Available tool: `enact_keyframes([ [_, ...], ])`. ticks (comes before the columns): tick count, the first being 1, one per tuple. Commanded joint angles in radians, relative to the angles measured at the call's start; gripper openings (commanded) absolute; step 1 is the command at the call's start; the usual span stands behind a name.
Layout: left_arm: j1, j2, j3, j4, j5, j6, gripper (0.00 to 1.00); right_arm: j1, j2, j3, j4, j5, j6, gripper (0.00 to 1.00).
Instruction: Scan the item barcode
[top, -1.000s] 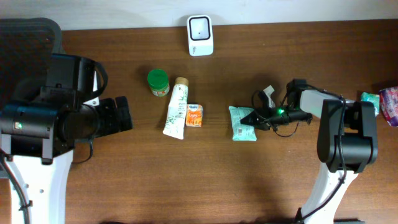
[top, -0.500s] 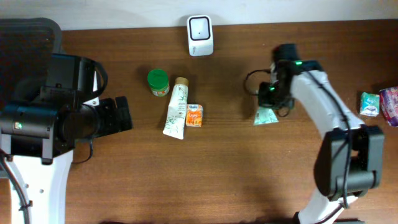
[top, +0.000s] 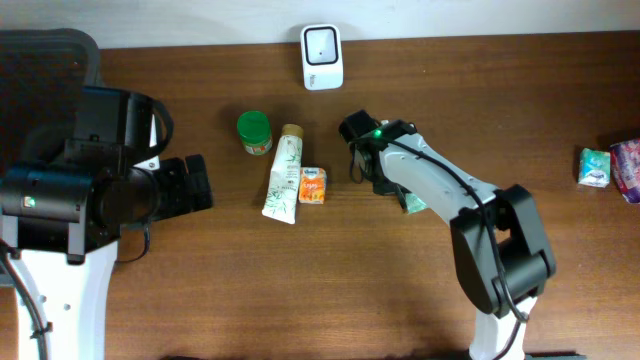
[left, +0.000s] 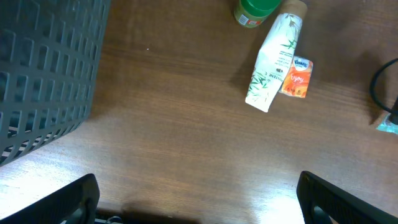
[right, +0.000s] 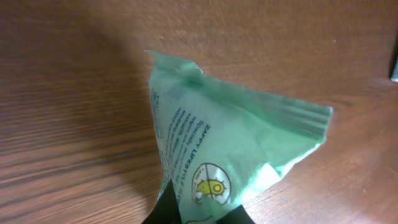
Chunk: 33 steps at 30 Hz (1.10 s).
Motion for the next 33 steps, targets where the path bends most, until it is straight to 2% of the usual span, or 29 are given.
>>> enact_keyframes([
  [1,0.000,-0.011,0.003,0.002,-0.004,-0.010,0.99,0.002,0.019,0.008,-0.011,0.043,0.017,0.09],
  [2,0.000,-0.011,0.003,0.002,-0.004,-0.010,0.99,0.008,0.019,0.009,-0.010,0.021,0.017,0.11],
  [4,0.000,-0.011,0.003,0.002,-0.004,-0.010,0.99,0.023,0.019,0.011,-0.007,-0.037,0.017,0.23],
  [5,0.000,-0.011,0.003,0.002,-0.003,-0.010,0.99,0.034,0.019,0.011,-0.002,-0.071,0.012,0.25],
  [12,0.000,-0.011,0.003,0.002,-0.003,-0.010,0.99,0.111,0.019,0.016,0.035,-0.109,0.009,0.29],
  [17,0.000,-0.011,0.003,0.002,-0.003,-0.010,0.99,0.138,0.019,0.024,0.048,-0.198,0.006,0.39],
  [22,0.000,-0.011,0.003,0.002,-0.004,-0.010,0.99,0.128,0.018,0.127,-0.043,-0.298,-0.003,0.41],
  [25,0.000,-0.011,0.003,0.002,-0.003,-0.010,0.99,0.102,0.018,0.245,-0.137,-0.295,-0.053,0.50],
  [26,0.000,-0.011,0.003,0.002,-0.004,-0.010,0.99,0.087,0.018,0.273,-0.145,-0.296,-0.072,0.61],
  [27,0.000,-0.011,0.003,0.002,-0.004,-0.010,0.99,0.069,0.018,0.280,-0.142,-0.299,-0.074,0.79],
  [28,0.000,-0.011,0.003,0.002,-0.003,-0.010,0.99,0.057,0.019,0.280,-0.143,-0.305,-0.074,0.83],
  [33,0.000,-0.011,0.003,0.002,-0.003,-0.010,0.99,0.036,0.028,0.229,-0.121,-0.352,-0.071,0.83],
])
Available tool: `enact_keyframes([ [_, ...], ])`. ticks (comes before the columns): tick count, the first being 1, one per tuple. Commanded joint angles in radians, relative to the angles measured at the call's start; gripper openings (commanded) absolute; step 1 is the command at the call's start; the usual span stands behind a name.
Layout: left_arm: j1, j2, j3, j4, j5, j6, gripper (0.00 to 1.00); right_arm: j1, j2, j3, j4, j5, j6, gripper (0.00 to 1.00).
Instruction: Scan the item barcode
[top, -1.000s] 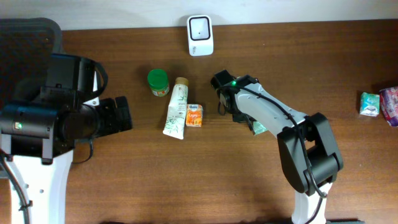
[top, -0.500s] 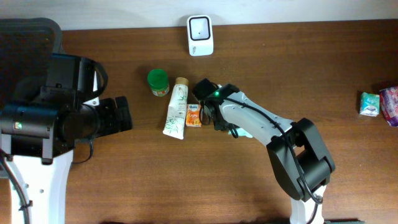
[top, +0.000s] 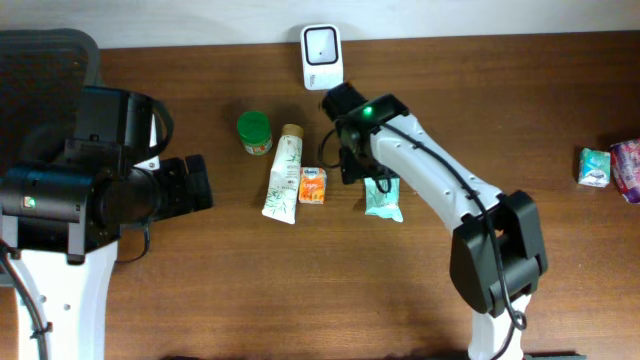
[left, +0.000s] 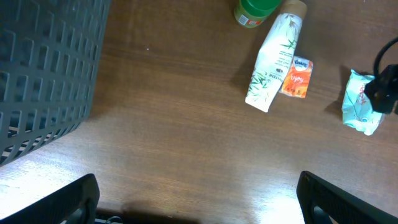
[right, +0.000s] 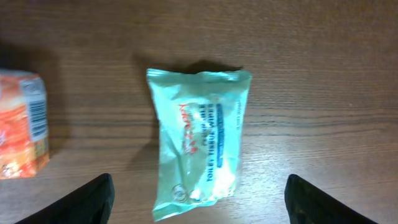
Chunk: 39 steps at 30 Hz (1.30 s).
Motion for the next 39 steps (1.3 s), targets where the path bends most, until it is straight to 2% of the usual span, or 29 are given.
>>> enact_keyframes([
  [1,0.000,-0.011,0.003,0.002,-0.003,-0.010,0.99,-0.003,0.011,-0.052,0.041,-0.046,-0.005,0.83],
  [5,0.000,-0.011,0.003,0.002,-0.004,-0.010,0.99,-0.003,0.011,-0.077,0.065,-0.158,-0.006,0.85],
  [7,0.000,-0.011,0.003,0.002,-0.004,-0.010,0.99,-0.003,0.011,-0.077,0.076,-0.157,-0.007,0.64],
  [8,0.000,-0.011,0.003,0.002,-0.003,-0.010,0.99,-0.004,0.012,-0.078,0.078,-0.151,-0.010,0.60],
  [9,0.000,-0.011,0.003,0.002,-0.003,-0.010,0.99,-0.008,0.012,-0.083,0.077,-0.117,-0.010,0.60],
  [11,0.000,-0.011,0.003,0.002,-0.004,-0.010,0.99,-0.025,0.012,-0.094,0.071,-0.087,-0.010,0.99],
  [13,0.000,-0.011,0.004,0.002,-0.004,-0.010,0.99,-0.056,0.012,-0.106,0.071,-0.124,-0.011,0.99],
  [17,0.000,-0.011,0.003,0.002,-0.003,-0.010,0.99,-0.126,0.012,-0.140,0.089,-0.338,-0.249,0.99],
  [19,0.000,-0.011,0.003,0.002,-0.003,-0.010,0.99,-0.153,0.012,-0.175,0.101,-0.368,-0.253,0.98],
  [23,0.000,-0.011,0.003,0.002,-0.003,-0.010,0.99,-0.191,0.012,-0.227,0.145,-0.377,-0.253,0.68],
  [27,0.000,-0.011,0.003,0.002,-0.004,-0.010,0.99,-0.214,0.012,-0.272,0.212,-0.445,-0.253,0.59],
  [35,0.000,-0.011,0.003,0.001,-0.004,-0.010,0.99,-0.212,0.013,-0.285,0.252,-0.454,-0.252,0.28],
  [39,0.000,-0.011,0.003,0.002,-0.003,-0.010,0.99,-0.212,0.013,-0.285,0.253,-0.454,-0.242,0.20],
])
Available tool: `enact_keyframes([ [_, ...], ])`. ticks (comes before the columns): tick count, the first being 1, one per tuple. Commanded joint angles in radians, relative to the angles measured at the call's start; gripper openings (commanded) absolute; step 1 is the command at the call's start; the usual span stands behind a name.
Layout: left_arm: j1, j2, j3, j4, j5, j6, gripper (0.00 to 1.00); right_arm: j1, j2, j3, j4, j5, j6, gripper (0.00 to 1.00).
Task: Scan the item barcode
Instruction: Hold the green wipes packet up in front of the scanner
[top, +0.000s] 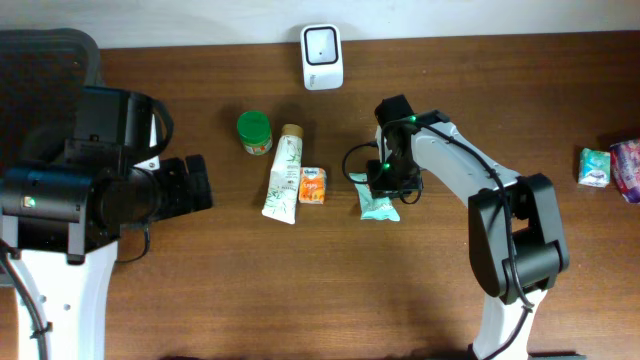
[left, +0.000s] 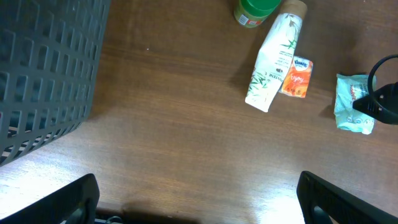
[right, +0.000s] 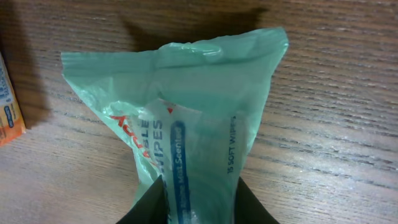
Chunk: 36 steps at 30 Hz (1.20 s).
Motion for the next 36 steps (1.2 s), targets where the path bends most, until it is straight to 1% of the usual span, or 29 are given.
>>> enact_keyframes([
  [1,0.000,-0.011,0.003,0.002,-0.004,-0.010,0.99,-0.006,0.009,-0.008,0.004,-0.008,0.009,0.17],
  [3,0.000,-0.011,0.003,0.002,-0.004,-0.010,0.99,-0.006,0.009,-0.008,0.007,-0.008,0.009,0.16],
  [4,0.000,-0.011,0.003,0.002,-0.003,-0.010,0.99,-0.006,0.009,-0.008,0.007,-0.008,0.009,0.13],
  [5,0.000,-0.011,0.003,0.002,-0.004,-0.010,0.99,-0.006,0.009,-0.008,0.006,-0.008,0.009,0.06],
  [6,0.000,-0.011,0.003,0.002,-0.004,-0.010,0.99,-0.006,0.009,-0.008,0.006,-0.011,0.009,0.04],
  [14,0.000,-0.011,0.003,0.002,-0.004,-0.010,0.99,-0.006,0.008,0.014,0.021,-0.124,0.009,0.04],
  [19,0.000,-0.011,0.003,0.002,-0.003,-0.010,0.99,-0.006,0.008,0.152,0.016,-0.161,0.009,0.04],
  [21,0.000,-0.011,0.003,0.002,-0.003,-0.010,0.99,-0.006,0.008,0.212,0.040,-0.161,0.009,0.04],
  [25,0.000,-0.011,0.003,0.002,-0.004,-0.010,0.99,-0.006,0.008,0.259,0.178,-0.160,0.037,0.04],
  [29,0.000,-0.011,0.003,0.002,-0.004,-0.010,0.99,-0.006,0.008,0.259,0.429,-0.140,0.055,0.04],
  [32,0.000,-0.011,0.003,0.002,-0.004,-0.010,0.99,-0.006,0.009,0.259,0.620,-0.065,0.055,0.04],
  [35,0.000,-0.011,0.003,0.002,-0.003,-0.010,0.99,-0.006,0.018,0.259,0.772,0.036,0.062,0.04],
  [36,0.000,-0.011,0.003,0.002,-0.004,-0.010,0.99,-0.006,0.025,0.259,0.819,0.042,0.062,0.04],
])
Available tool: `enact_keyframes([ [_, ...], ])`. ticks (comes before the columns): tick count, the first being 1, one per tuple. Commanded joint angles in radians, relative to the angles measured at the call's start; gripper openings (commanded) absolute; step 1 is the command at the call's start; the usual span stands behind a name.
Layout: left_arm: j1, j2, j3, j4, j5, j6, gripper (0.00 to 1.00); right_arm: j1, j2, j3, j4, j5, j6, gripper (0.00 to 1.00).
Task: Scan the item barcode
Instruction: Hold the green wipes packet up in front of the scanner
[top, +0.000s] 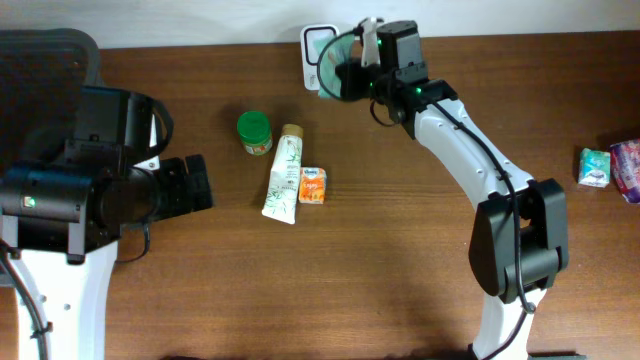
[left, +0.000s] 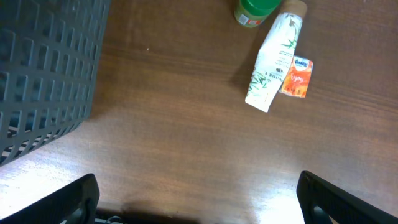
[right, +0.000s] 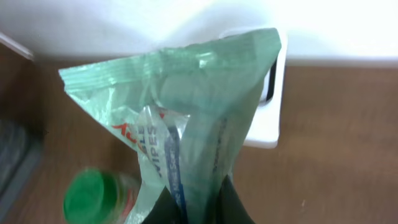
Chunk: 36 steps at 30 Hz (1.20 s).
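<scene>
My right gripper (right: 199, 210) is shut on a pale green wipes pack (right: 186, 112), holding it off the table. The pack (top: 338, 66) hangs right in front of the white barcode scanner (top: 318, 40) at the table's back edge. In the right wrist view the scanner (right: 270, 93) shows behind the pack's right edge, mostly hidden by it. I cannot see a barcode on the pack. My left gripper (left: 198, 205) is open and empty over bare wood at the left; its fingers (left: 68, 199) stand wide apart.
A green-capped bottle (top: 254, 131), a white tube (top: 283, 173) and a small orange pack (top: 313, 185) lie left of centre. A dark mesh basket (left: 43, 74) stands at the far left. Two small packs (top: 596, 166) lie at the right edge.
The right gripper held the wipes pack down on the table beside the orange pack. Now it holds the pack raised at the back edge, in front of the scanner. Left arm unchanged.
The right gripper was first shut on the wipes pack near the table's middle. Then it stood open above the pack, which lay flat. Then it was shut on the pack again on the table. Now the pack is up at the scanner.
</scene>
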Motion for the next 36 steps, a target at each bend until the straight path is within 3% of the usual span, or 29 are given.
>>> enact_keyframes([
  [1,0.000,-0.011,0.003,0.001,-0.003,-0.010,0.99,-0.006,0.034,0.019,0.135,0.089,0.009,0.04],
  [3,0.000,-0.011,0.003,0.001,-0.003,-0.010,0.99,-0.004,0.061,0.019,0.209,0.090,0.037,0.04],
  [11,0.000,-0.011,0.003,0.002,-0.004,-0.010,0.99,-0.004,0.099,0.017,0.236,0.117,0.043,0.04],
  [21,0.000,-0.011,0.003,0.002,-0.004,-0.010,0.99,0.010,0.253,0.017,0.648,0.196,0.069,0.04],
  [27,0.000,-0.011,0.003,0.001,-0.003,-0.010,0.99,0.024,0.303,0.021,0.701,0.218,0.069,0.04],
  [31,0.000,-0.011,0.003,0.001,-0.003,-0.010,0.99,0.039,0.303,0.077,0.652,0.221,0.116,0.08],
  [36,0.000,-0.011,0.003,0.001,-0.004,-0.010,0.99,0.046,0.307,0.357,0.209,0.265,0.106,0.05],
])
